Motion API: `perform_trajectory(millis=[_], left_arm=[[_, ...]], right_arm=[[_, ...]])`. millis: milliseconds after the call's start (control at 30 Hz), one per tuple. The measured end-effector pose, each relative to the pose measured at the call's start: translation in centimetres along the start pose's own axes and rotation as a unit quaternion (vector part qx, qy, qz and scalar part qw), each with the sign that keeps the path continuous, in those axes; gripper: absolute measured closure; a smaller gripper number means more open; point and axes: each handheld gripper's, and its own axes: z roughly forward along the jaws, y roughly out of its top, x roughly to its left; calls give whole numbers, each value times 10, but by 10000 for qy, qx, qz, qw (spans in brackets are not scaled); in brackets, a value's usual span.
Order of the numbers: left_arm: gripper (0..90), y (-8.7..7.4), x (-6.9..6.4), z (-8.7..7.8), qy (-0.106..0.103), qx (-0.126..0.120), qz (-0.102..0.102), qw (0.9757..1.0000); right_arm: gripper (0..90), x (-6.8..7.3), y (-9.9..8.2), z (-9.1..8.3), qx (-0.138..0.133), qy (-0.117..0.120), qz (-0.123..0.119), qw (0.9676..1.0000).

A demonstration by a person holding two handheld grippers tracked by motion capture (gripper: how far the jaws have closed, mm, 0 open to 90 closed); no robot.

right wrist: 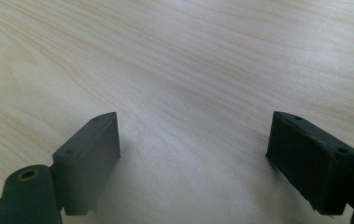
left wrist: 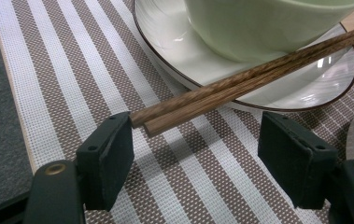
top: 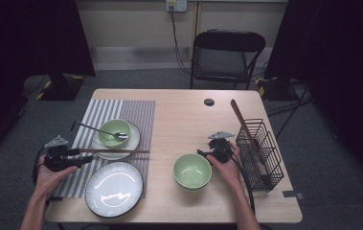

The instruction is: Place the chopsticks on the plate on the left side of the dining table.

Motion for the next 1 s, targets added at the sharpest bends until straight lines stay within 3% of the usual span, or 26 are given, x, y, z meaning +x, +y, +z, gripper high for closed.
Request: perform_trajectory(millis=[667,1000], left_arm=[[265,1,-3,2,15,68,93,9999],[209,11,-5,-15,144,-246,17,9996]], right_arm=[[166,0,0,0,3,-6,-1,10000],[166,0,0,0,6,-6,0,10000]])
